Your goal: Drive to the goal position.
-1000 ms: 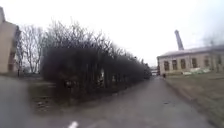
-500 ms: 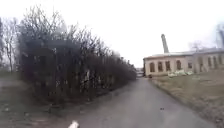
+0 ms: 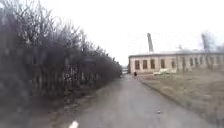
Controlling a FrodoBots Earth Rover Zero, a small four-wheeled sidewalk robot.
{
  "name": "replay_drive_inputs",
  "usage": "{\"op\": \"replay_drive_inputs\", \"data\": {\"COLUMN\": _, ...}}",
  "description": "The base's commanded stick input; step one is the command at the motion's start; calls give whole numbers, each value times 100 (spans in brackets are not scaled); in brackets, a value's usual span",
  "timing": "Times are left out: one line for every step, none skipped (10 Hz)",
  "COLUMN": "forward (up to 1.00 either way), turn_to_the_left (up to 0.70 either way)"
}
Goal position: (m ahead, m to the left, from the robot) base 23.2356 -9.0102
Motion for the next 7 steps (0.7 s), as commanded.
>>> {"op": "replay_drive_inputs", "data": {"forward": 100, "turn_to_the_left": 3}}
{"op": "replay_drive_inputs", "data": {"forward": 100, "turn_to_the_left": 3}}
{"op": "replay_drive_inputs", "data": {"forward": 100, "turn_to_the_left": 3}}
{"op": "replay_drive_inputs", "data": {"forward": 100, "turn_to_the_left": 3}}
{"op": "replay_drive_inputs", "data": {"forward": 100, "turn_to_the_left": 3}}
{"op": "replay_drive_inputs", "data": {"forward": 100, "turn_to_the_left": 3}}
{"op": "replay_drive_inputs", "data": {"forward": 100, "turn_to_the_left": 3}}
